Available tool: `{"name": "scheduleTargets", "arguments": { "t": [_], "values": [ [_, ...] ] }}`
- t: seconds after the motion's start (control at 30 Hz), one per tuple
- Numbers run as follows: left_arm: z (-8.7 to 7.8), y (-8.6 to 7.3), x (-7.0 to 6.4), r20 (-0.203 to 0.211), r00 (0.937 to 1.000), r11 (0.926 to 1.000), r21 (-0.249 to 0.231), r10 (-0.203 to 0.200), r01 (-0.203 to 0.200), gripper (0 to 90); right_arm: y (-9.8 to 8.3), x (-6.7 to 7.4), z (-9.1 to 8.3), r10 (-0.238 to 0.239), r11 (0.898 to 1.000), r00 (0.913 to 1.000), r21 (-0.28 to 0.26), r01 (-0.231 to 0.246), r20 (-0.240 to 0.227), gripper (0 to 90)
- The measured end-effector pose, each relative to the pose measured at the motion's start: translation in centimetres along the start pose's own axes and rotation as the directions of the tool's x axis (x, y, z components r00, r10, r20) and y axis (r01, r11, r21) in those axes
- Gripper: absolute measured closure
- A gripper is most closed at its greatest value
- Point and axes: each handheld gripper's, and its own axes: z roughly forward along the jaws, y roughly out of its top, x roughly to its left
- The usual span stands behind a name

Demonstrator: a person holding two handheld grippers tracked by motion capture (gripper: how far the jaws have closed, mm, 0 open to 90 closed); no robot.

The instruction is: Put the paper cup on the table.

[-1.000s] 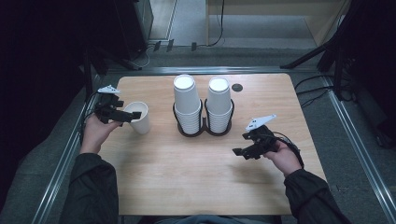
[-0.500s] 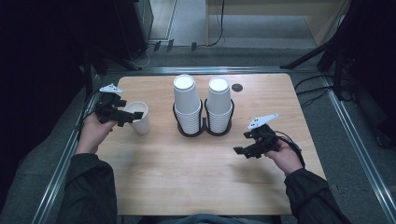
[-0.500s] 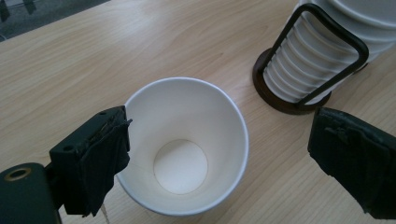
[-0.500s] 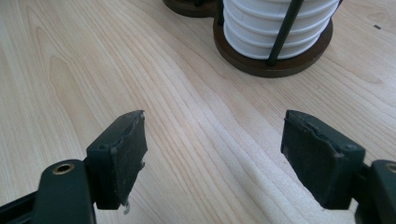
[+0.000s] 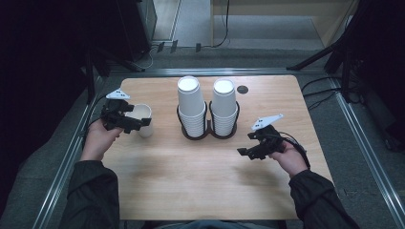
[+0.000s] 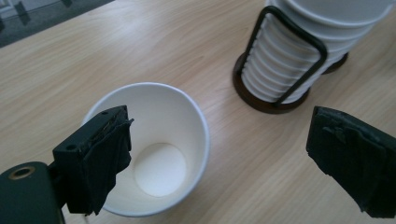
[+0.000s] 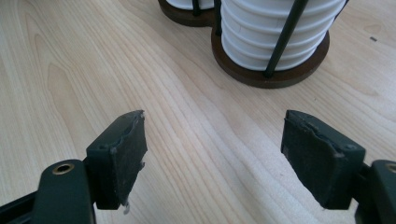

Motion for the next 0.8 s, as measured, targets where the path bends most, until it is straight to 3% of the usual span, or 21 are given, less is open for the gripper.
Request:
{"name": "scheduleTargets", "arguments": {
  "t": [0.2,0.43,0.8],
  "values": [
    [0.0,-0.3,-1.9,0.002,0.9989,0.9983,0.033,0.047,-0.047,7.0,0.7,-0.2,0.3,-0.009,1.000,0.9999,-0.008,0.009,-0.007,22.4],
    [0.7,-1.1,-3.7,0.007,0.9981,0.9970,0.048,0.061,-0.061,7.0,1.3,0.2,1.1,-0.042,0.999,0.9990,0.008,0.042,-0.013,22.4],
    [2.0,-1.4,-6.1,0.016,0.9975,0.9957,0.060,0.069,-0.070,7.0,1.8,0.3,1.2,-0.048,0.999,0.9985,0.001,0.048,-0.028,22.3]
  ]
}}
